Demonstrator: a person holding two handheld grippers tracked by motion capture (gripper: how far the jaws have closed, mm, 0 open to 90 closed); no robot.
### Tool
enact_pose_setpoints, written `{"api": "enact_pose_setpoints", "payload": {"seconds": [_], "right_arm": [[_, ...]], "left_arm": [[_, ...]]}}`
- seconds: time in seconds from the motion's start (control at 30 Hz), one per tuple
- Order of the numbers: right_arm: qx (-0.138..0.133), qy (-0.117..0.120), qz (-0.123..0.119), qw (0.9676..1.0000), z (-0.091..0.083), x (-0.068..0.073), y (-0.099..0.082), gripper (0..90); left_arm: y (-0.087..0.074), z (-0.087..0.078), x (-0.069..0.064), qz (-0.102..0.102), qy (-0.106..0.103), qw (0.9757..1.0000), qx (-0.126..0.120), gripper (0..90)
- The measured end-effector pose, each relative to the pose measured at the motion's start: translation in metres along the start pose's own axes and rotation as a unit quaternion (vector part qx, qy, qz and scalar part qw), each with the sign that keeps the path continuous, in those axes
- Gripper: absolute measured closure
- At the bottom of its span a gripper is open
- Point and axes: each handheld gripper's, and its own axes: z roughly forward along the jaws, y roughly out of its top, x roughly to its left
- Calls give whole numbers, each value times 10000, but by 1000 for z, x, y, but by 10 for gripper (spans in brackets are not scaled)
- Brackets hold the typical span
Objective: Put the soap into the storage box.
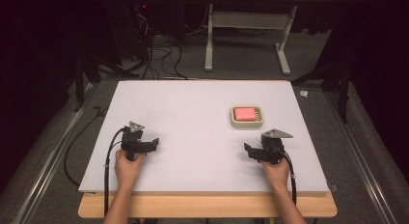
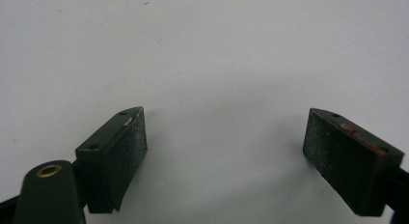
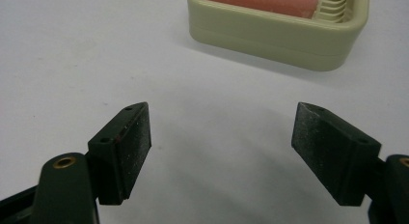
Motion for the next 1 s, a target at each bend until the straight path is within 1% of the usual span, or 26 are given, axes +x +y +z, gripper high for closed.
{"api": "enact_pose_setpoints", "payload": {"seconds": [0.23, 0.43, 0.5, 0.53, 1.0], "right_arm": [[105, -87, -112, 9998, 4, 3, 0, 223], [256, -154, -200, 9994, 8, 4, -1, 216], [457, -140, -308, 9984, 12, 6, 0, 195], [489, -165, -372, 9980, 13, 8, 1, 194], [480, -143, -370, 9981, 13, 7, 0, 191]], "left_arm": [[0, 0, 0, 2, -5, 10000, 5, 159], [0, 0, 0, 4, -3, 10000, 5, 159], [0, 0, 0, 8, 0, 10000, 2, 159], [0, 0, 0, 6, -1, 10000, 3, 160], [0, 0, -1, 2, 19, 10000, -13, 160]]}}
